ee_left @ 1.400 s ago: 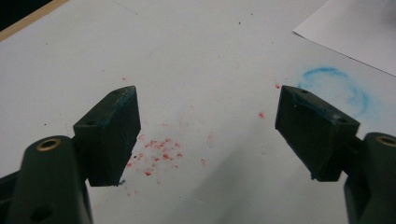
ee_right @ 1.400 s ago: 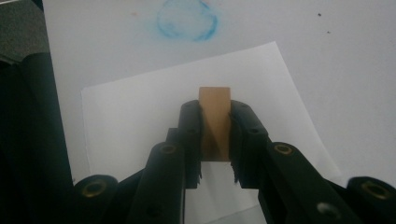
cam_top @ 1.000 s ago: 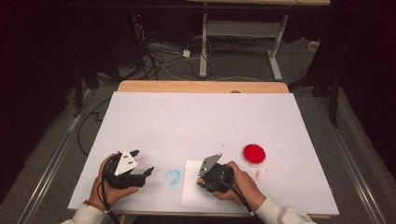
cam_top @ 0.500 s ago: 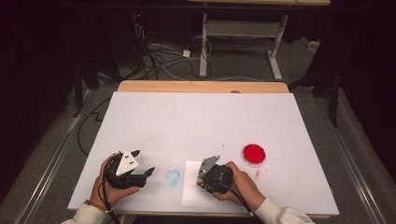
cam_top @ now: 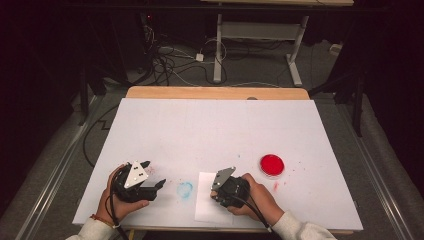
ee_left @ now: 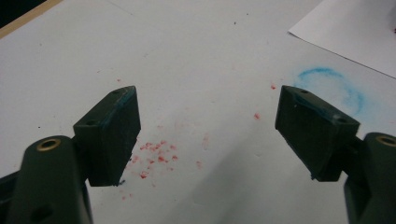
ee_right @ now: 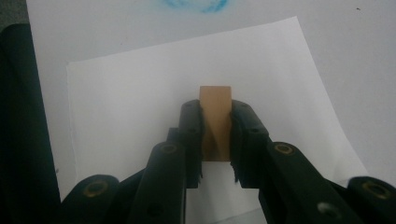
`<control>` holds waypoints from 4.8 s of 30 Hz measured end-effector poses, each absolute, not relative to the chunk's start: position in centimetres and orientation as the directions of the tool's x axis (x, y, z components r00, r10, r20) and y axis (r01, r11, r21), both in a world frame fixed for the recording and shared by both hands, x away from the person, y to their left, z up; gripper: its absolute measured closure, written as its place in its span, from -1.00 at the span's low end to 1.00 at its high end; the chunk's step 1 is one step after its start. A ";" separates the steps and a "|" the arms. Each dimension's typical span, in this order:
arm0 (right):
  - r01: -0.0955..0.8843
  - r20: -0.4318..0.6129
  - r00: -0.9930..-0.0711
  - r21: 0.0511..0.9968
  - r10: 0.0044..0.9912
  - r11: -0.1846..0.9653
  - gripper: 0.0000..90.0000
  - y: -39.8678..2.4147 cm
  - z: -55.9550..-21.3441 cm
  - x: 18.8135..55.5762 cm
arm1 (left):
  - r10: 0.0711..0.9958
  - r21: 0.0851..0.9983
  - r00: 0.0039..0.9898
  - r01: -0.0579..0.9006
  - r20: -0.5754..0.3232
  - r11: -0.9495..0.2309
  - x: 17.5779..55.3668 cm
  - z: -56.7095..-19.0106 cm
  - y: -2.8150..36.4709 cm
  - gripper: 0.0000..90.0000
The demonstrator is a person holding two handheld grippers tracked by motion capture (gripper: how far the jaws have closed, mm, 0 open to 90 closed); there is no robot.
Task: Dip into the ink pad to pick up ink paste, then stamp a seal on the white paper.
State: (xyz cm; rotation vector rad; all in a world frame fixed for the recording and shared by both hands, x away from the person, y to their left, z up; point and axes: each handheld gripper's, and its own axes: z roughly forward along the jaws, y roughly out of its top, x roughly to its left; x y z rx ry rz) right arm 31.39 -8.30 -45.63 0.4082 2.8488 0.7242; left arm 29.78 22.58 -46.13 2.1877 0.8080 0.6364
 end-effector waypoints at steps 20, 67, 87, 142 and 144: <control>0.221 -0.091 -0.949 0.496 0.303 0.840 0.69 -8.4 -45.7 31.5 | 0.706 0.756 0.685 0.364 0.179 -0.544 30.2 -46.3 22.8 -0.52; 0.208 -0.114 -0.929 0.624 0.351 0.754 0.68 -11.6 -41.0 31.1 | 0.698 0.747 0.690 0.358 0.193 -0.560 30.0 -46.3 22.7 -0.52; 0.208 -0.119 -0.925 0.635 0.361 0.744 0.68 -12.0 -40.3 31.1 | 0.697 0.748 0.691 0.357 0.191 -0.560 29.9 -46.2 22.6 -0.52; 0.444 -0.172 -0.737 0.606 0.654 0.660 0.68 -22.6 -40.4 36.0 | 0.694 0.748 0.694 0.355 0.190 -0.560 30.0 -46.3 22.7 -0.52; 0.453 -0.172 -0.732 0.600 0.659 0.659 0.68 -22.8 -40.7 36.3 | 0.694 0.750 0.695 0.354 0.189 -0.559 30.1 -46.3 22.7 -0.52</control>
